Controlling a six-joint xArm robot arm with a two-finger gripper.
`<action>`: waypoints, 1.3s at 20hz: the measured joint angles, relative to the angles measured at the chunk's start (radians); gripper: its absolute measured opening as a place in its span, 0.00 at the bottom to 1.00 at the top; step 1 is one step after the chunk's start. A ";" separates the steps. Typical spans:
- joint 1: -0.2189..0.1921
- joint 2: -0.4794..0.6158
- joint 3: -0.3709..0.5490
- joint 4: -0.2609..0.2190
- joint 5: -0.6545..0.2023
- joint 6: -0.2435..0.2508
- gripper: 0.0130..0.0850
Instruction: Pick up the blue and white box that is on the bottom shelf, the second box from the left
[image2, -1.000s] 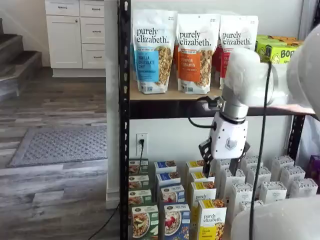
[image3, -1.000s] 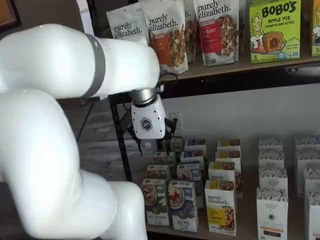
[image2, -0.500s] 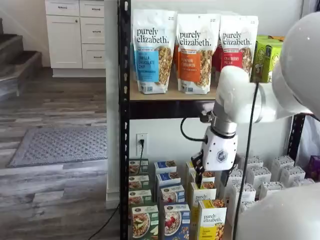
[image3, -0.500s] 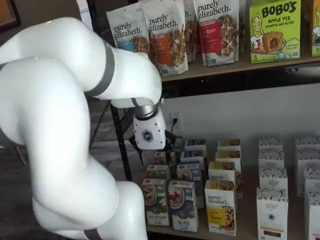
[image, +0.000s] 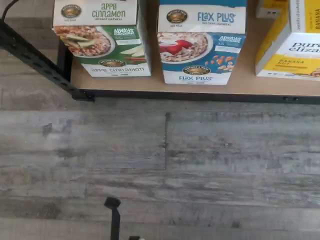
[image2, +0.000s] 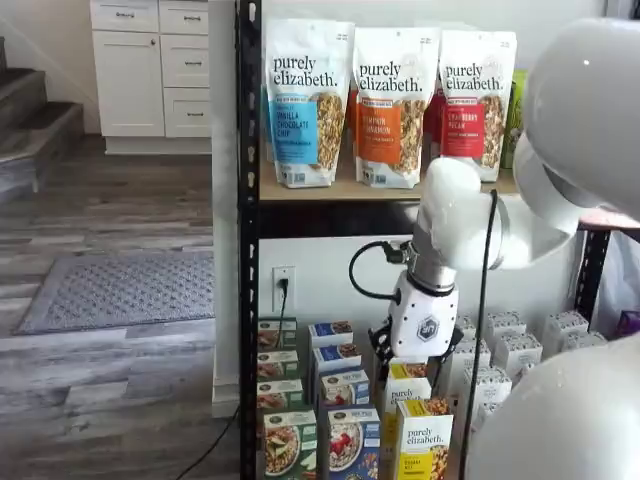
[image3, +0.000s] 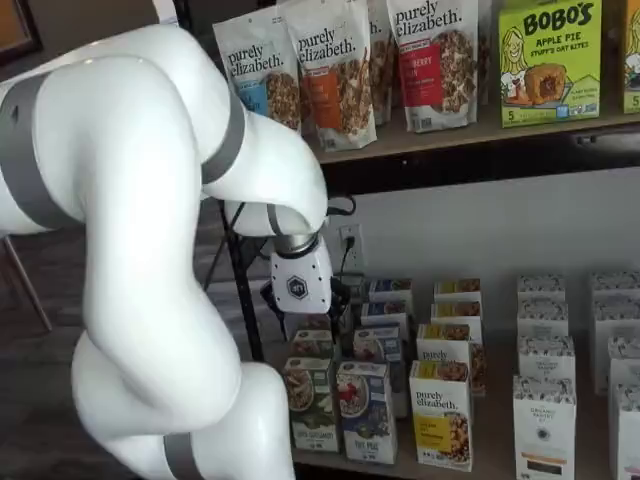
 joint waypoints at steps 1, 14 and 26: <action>0.002 0.016 -0.004 0.007 -0.010 -0.004 1.00; 0.066 0.243 -0.060 0.005 -0.198 0.048 1.00; 0.045 0.465 -0.160 0.052 -0.296 -0.021 1.00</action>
